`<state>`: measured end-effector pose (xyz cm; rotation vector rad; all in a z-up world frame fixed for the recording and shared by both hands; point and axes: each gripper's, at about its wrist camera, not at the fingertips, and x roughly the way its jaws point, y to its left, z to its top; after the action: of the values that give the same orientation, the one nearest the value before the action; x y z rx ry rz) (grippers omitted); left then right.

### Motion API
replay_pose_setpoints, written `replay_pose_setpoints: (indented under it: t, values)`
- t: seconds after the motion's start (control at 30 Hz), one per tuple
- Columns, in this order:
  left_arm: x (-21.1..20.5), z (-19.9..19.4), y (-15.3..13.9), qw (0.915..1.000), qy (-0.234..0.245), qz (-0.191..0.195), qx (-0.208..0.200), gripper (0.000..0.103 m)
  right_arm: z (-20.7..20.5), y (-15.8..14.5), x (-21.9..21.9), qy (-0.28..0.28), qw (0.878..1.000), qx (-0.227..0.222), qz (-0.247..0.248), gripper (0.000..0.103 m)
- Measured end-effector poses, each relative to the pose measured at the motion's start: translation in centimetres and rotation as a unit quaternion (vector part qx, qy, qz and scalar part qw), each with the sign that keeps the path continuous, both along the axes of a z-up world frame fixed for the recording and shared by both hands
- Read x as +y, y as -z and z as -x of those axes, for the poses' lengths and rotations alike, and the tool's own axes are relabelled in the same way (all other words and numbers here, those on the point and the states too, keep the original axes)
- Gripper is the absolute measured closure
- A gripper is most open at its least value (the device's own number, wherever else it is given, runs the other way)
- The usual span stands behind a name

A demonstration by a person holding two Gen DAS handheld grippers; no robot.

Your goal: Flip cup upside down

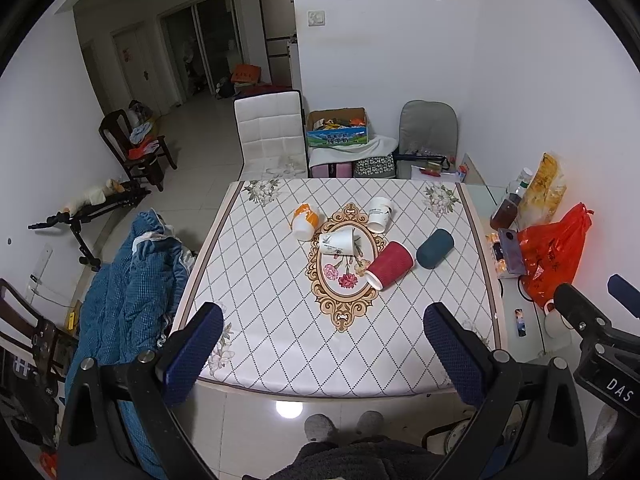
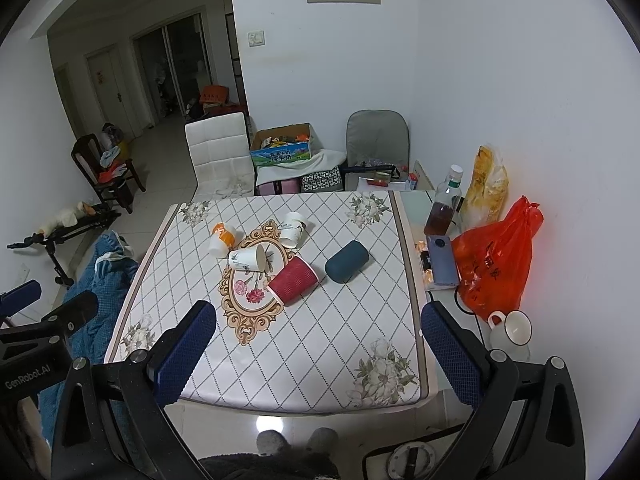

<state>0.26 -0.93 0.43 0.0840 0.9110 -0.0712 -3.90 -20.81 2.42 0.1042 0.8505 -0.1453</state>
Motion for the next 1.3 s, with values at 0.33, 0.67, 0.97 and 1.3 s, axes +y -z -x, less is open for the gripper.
replay_pose_setpoints:
  t: [0.33, 0.67, 0.97, 1.3]
  values:
    - [0.1, 0.1, -0.4, 1.0000, 0.002, 0.003, 0.000, 0.000, 0.2, 0.0, 0.2, -0.001, 1.000, -0.002, 0.000, 0.000]
    - [0.2, 0.4, -1.1, 1.0000, 0.003, 0.002, -0.006, 0.000, 0.4, -1.3, 0.2, -0.002, 1.000, -0.008, -0.003, 0.000]
    - [0.7, 1.4, -1.6, 0.9999, 0.000, 0.004, -0.014, 0.000, 1.1, -1.9, 0.1, -0.002, 1.000, -0.013, -0.005, 0.000]
    - [0.7, 1.4, -1.7, 0.9999, 0.000, 0.004, -0.014, 0.000, 1.2, -2.0, 0.3, -0.003, 1.000, -0.015, -0.003, 0.000]
